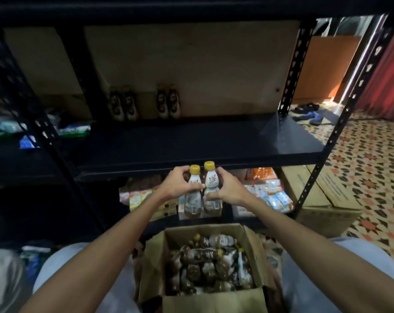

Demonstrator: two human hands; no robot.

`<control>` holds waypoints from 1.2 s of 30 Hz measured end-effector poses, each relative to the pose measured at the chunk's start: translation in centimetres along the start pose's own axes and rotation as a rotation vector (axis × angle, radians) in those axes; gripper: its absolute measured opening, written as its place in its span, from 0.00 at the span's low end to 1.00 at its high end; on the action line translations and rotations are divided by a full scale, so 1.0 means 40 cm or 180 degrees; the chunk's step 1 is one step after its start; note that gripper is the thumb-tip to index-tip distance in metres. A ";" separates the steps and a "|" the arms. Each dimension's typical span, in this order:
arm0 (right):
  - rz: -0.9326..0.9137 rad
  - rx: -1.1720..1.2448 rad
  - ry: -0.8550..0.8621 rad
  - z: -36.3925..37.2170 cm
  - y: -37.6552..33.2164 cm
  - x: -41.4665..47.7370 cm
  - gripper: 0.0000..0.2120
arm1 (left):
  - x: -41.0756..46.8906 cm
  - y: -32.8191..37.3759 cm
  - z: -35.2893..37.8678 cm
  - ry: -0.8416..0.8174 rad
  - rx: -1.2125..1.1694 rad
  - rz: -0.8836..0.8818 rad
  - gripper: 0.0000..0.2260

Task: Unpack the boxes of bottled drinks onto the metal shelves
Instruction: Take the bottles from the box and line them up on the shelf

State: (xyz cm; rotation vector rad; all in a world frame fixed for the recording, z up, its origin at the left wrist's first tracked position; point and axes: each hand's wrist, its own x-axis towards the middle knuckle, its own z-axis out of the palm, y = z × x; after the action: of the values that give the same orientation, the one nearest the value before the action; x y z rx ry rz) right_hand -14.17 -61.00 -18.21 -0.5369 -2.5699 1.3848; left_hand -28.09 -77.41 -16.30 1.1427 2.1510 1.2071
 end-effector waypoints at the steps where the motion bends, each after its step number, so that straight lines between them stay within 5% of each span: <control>1: -0.0077 -0.0003 0.0040 -0.024 -0.033 0.008 0.32 | 0.007 0.032 -0.025 0.0014 0.0007 0.0095 0.17; 11: -0.0511 0.0008 0.0534 -0.193 -0.237 0.128 0.29 | 0.136 0.246 -0.210 0.0531 0.0252 0.0413 0.16; 23: -0.0172 -0.0030 0.0991 -0.170 -0.205 0.279 0.25 | 0.273 0.227 -0.165 0.0903 0.0288 0.0172 0.17; 31: -0.0420 0.0020 0.0888 -0.231 -0.244 0.284 0.44 | 0.282 0.236 -0.216 0.0661 0.0479 0.0385 0.35; 36: -0.0701 -0.0463 0.0935 -0.286 -0.306 0.308 0.20 | 0.301 0.299 -0.282 0.0115 0.1095 0.0740 0.16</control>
State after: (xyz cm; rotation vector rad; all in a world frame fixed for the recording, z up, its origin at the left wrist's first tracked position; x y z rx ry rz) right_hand -24.69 -53.53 -1.92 -0.4262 -2.4155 0.9745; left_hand -37.26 -69.78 0.21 1.5617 2.3672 0.9750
